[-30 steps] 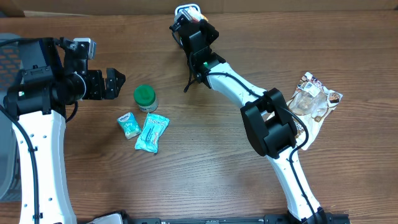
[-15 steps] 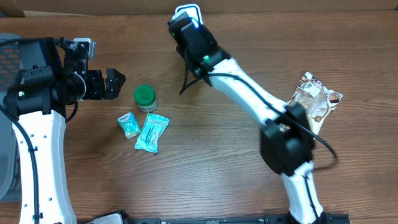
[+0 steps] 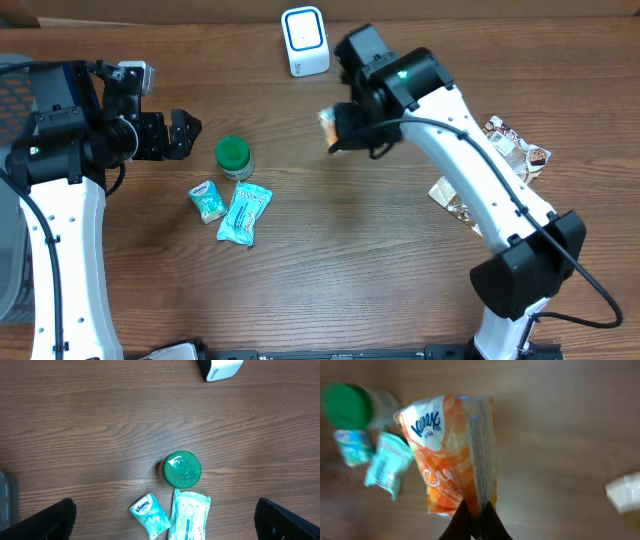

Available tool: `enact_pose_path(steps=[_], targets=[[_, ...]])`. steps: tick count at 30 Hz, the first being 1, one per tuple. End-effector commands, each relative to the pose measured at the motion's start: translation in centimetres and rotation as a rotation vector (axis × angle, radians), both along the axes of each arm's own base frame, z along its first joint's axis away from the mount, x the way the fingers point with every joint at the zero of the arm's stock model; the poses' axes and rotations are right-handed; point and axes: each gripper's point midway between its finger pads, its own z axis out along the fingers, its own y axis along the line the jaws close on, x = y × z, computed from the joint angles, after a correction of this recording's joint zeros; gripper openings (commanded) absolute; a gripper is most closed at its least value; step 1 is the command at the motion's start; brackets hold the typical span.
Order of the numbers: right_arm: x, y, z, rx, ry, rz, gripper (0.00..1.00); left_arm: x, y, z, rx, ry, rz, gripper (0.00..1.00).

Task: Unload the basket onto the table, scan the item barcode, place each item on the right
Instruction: 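Carry the orange pack right and release it near the snack bag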

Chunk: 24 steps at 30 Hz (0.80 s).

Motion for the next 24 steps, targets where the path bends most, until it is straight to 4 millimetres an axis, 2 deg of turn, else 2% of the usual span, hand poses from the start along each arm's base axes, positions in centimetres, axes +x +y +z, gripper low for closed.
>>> enact_pose_path(steps=[1, 10, 16, 20, 24], targets=[[0.2, -4.8, -1.9, -0.057, 0.087, -0.206, 0.04, 0.3, -0.4, 1.1, 0.007, -0.036, -0.025, 1.00], [0.4, -14.9, -7.9, -0.088, 0.250, -0.602, 0.04, 0.3, -0.4, 1.1, 0.007, -0.036, -0.025, 1.00], [-0.6, -20.9, -11.5, -0.087, 0.311, -0.771, 0.04, 0.3, -0.4, 1.1, 0.007, -0.036, -0.025, 0.99], [-1.6, -23.9, -12.4, -0.084, 0.345, -0.856, 0.04, 0.3, -0.4, 1.1, 0.007, -0.036, -0.025, 1.00], [-1.9, -26.6, -12.5, -0.071, 0.352, -0.935, 0.04, 0.3, -0.4, 1.1, 0.007, -0.036, -0.025, 1.00]])
